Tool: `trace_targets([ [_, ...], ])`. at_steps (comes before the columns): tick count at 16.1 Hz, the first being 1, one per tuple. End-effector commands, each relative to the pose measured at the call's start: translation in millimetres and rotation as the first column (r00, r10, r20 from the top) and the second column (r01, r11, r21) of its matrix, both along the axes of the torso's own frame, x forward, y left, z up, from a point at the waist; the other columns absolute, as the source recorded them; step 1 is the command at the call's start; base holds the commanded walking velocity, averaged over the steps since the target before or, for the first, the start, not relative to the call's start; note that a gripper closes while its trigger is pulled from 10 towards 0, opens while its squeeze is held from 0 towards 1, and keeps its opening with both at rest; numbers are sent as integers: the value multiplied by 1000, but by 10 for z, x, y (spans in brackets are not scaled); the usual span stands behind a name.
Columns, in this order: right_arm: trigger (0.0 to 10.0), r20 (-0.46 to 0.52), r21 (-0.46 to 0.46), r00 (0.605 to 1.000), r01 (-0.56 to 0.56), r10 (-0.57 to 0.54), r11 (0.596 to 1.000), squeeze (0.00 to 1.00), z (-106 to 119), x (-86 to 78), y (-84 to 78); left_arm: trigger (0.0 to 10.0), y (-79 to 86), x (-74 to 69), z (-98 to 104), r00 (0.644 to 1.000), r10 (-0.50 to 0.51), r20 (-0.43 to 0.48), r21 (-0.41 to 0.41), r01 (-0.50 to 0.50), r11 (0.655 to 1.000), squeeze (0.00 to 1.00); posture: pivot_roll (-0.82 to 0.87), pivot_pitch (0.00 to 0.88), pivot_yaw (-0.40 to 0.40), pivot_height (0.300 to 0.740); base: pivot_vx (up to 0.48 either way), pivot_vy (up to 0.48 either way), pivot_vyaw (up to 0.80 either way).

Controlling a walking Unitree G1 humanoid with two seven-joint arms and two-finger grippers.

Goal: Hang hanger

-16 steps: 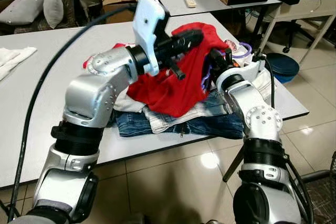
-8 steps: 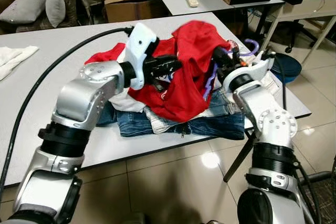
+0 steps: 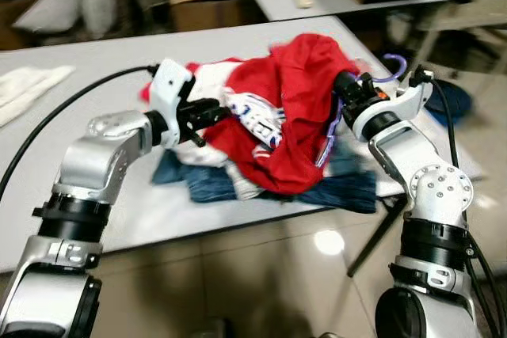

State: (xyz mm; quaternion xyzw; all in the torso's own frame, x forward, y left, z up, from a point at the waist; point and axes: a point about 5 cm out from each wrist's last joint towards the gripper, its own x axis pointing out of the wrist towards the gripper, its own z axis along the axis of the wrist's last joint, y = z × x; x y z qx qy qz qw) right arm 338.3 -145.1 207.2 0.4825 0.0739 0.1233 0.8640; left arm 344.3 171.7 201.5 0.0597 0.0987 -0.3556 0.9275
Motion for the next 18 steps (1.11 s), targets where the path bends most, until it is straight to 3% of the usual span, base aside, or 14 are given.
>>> trace_targets([
  [1, 10000, 57, -31, 998, -37, 38, 999, 0, 165, -39, 47, 10000, 111, -24, 72, 999, 42, 22, -14, -41, 999, 0, -29, 0, 85, 740, 0, 0, 800],
  [3, 10000, 124, -109, 987, -87, 100, 990, 0, 323, -119, 92, 10000, 190, -98, 116, 990, 121, 70, -19, -120, 993, 0, -28, 0, 87, 740, 0, 0, 800],
  [4, 10000, 149, -145, 976, -138, 159, 980, 0, 385, -218, 109, 10000, 158, -199, 80, 980, 195, 50, -64, -192, 979, 0, -23, 0, 83, 740, 0, 0, 800],
  [5, 10000, 155, -156, 969, -168, 192, 973, 0, 400, -268, 121, 10000, 119, -275, 44, 978, 200, 52, -66, -197, 978, 0, -24, 0, 81, 740, 0, 0, 800],
  [6, 10000, 163, -175, 949, -241, 269, 955, 0, 423, -401, 159, 10000, -14, -515, -103, 985, 171, 32, -62, -168, 984, 0, -17, 0, 69, 740, 0, 0, 800],
  [7, 10000, 171, -213, 930, -287, 325, 934, 0, 436, -481, 196, 10000, -80, -630, -181, 982, 186, 13, -76, -184, 980, 0, -4, 0, 55, 740, 0, 0, 800],
  [9, 10000, 174, -267, 902, -343, 395, 901, 0, 432, -559, 256, 10000, -126, -716, -242, 978, 206, 23, -34, -205, 978, 0, 35, 39, 7, 740, 0, 0, 800],
  [10, 10000, 142, -325, 875, -400, 462, 857, 0, 343, -640, 317, 10000, -126, -801, -258, 968, 244, 51, 10, -245, 970, 0, 45, 56, -16, 740, 0, 0, 800],
  [13, 10000, 58, -390, 865, -440, 498, 809, 0, 143, -781, 314, 10000, -49, -995, -417, 948, 316, 44, 123, -319, 940, 0, 53, 71, -42, 740, 0, 0, 800],
  [15, 10000, 52, -398, 865, -440, 498, 805, 0, 136, -831, 257, 10000, -196, -1069, -437, 958, 288, 1, 74, -287, 955, 0, 59, 62, -26, 740, 0, 0, 800],
  [18, 10000, 78, -409, 871, -415, 484, 813, 0, 146, -861, 265, 10000, -308, -1071, -415, 975, 223, 28, 50, -224, 973, 0, 56, 79, -21, 740, 0, 0, 800],
])
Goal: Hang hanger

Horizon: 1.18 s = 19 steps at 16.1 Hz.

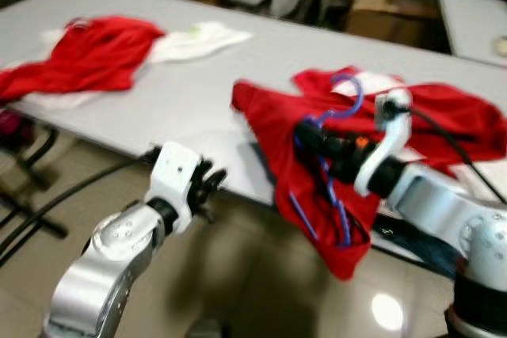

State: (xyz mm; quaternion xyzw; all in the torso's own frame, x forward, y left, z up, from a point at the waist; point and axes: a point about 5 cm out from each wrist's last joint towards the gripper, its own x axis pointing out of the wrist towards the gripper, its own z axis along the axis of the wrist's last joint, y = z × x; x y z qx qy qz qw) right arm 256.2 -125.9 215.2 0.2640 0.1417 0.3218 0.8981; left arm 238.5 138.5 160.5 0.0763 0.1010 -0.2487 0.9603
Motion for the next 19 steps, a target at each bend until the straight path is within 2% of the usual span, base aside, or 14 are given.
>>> trace_targets([
  [1, 10000, 34, -13, 998, -50, 50, 999, 0, 6, -53, 67, 10000, 51, -11, -32, 999, 30, 11, 46, -31, 998, 0, 60, 79, -23, 740, 0, 0, 800],
  [4, 10000, 27, -68, 995, -93, 95, 993, 0, -72, -142, 125, 10000, 20, -63, -62, 1000, 28, -9, 25, -28, 999, 0, 53, 75, -21, 740, 0, 0, 800],
  [6, 10000, 11, -153, 996, -90, 93, 984, 0, -187, -163, 128, 10000, -32, -50, -74, 1000, 20, -11, 10, -20, 1000, 0, 51, 78, -21, 740, 0, 0, 800],
  [8, 10000, 5, -155, 995, -102, 104, 983, 0, -225, -184, 140, 10000, -69, -78, -89, 1000, 2, -23, -6, -2, 1000, 0, 49, 81, -22, 740, 0, 0, 800],
  [11, 10000, 1, -143, 993, -118, 120, 983, 0, -265, -219, 188, 10000, -80, -121, -143, 999, -11, -43, 15, 11, 1000, 0, 51, 81, -31, 740, 0, 0, 800],
  [14, 10000, -4, -122, 992, -129, 129, 984, 0, -300, -203, 244, 10000, -42, -193, -123, 999, 24, -40, 36, -23, 999, 0, 94, 102, -60, 740, 0, 0, 800],
  [16, 10000, -9, -166, 988, -155, 156, 974, 0, -363, -223, 290, 10000, 12, -240, -164, 998, 39, -55, 58, -36, 998, 0, 105, 119, -61, 740, 0, 0, 800],
  [19, 10000, -24, -151, 987, -159, 157, 976, 0, -378, -258, 275, 10000, -10, -242, -147, 998, 38, -54, 49, -35, 998, 0, 93, 126, -63, 740, 0, 0, 800],
])
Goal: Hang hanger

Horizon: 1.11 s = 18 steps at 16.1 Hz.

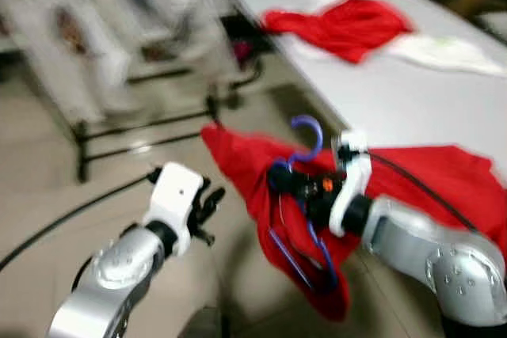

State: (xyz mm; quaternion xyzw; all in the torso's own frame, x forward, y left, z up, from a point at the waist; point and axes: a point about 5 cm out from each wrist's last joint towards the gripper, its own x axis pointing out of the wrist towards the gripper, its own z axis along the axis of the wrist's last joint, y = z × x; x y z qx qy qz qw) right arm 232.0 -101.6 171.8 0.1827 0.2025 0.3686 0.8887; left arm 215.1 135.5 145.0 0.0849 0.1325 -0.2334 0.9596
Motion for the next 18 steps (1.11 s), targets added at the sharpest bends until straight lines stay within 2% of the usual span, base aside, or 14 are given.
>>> trace_targets([
  [1, 10000, 54, -4, 998, 13, -13, 1000, 0, 69, 2, -14, 10000, -18, 6, 15, 1000, 3, 4, 3, -3, 1000, 0, 89, 124, -64, 740, 0, 0, 800],
  [3, 10000, 103, 17, 977, 188, -188, 982, 0, 107, 171, -175, 10000, -60, 67, 31, 1000, 5, 22, -6, -5, 1000, 0, 81, 114, -63, 740, 0, 0, 800],
  [4, 10000, 71, 85, 971, 222, -228, 971, 0, 122, 210, -227, 10000, -70, 95, 46, 1000, 2, 31, -11, -2, 1000, 0, 79, 113, -62, 740, 0, 0, 800],
  [9, 10000, 106, -21, 946, 311, -307, 950, 0, 47, 297, -383, 10000, -116, 203, 99, 998, -9, 59, -25, 10, 1000, 0, 68, 90, -47, 740, 0, 0, 800],
  [10, 10000, 122, -110, 934, 348, -335, 931, 0, -9, 331, -427, 10000, -123, 223, 104, 998, -10, 65, -26, 12, 1000, 0, 65, 85, -43, 740, 0, 0, 0],
  [11, 10000, 115, -141, 933, 355, -341, 924, 0, -42, 339, -438, 10000, -125, 230, 106, 998, -11, 69, -24, 13, 1000, 0, 64, 85, -42, 740, 0, 0, 0],
  [13, 10000, 188, -224, 914, 397, -360, 890, 0, -100, 393, -500, 10000, -130, 269, 98, 997, 0, 74, -12, 1, 1000, 0, 64, 76, -39, 740, 0, 0, 0],
  [15, 10000, 194, -189, 892, 443, -409, 876, 0, -110, 449, -546, 10000, -104, 319, 122, 995, 0, 101, 20, -2, 1000, 0, 69, 67, -40, 740, 0, 0, 0],
  [16, 10000, 239, -159, 851, 509, -467, 846, 0, -67, 519, -607, 10000, -39, 364, 150, 992, 11, 122, 37, -15, 999, 0, 71, 61, -40, 740, 0, 0, 0],
  [17, 10000, 266, -156, 853, 498, -449, 853, 0, -38, 543, -614, 10000, 15, 394, 167, 991, 16, 132, 49, -23, 999, 0, 71, 59, -40, 740, 0, 0, 0],
  [18, 10000, 319, -154, 869, 440, -377, 884, 0, 25, 568, -604, 10000, 115, 453, 212, 987, 17, 161, 72, -29, 997, 0, 73, 53, -41, 740, 0, 0, 0],
])
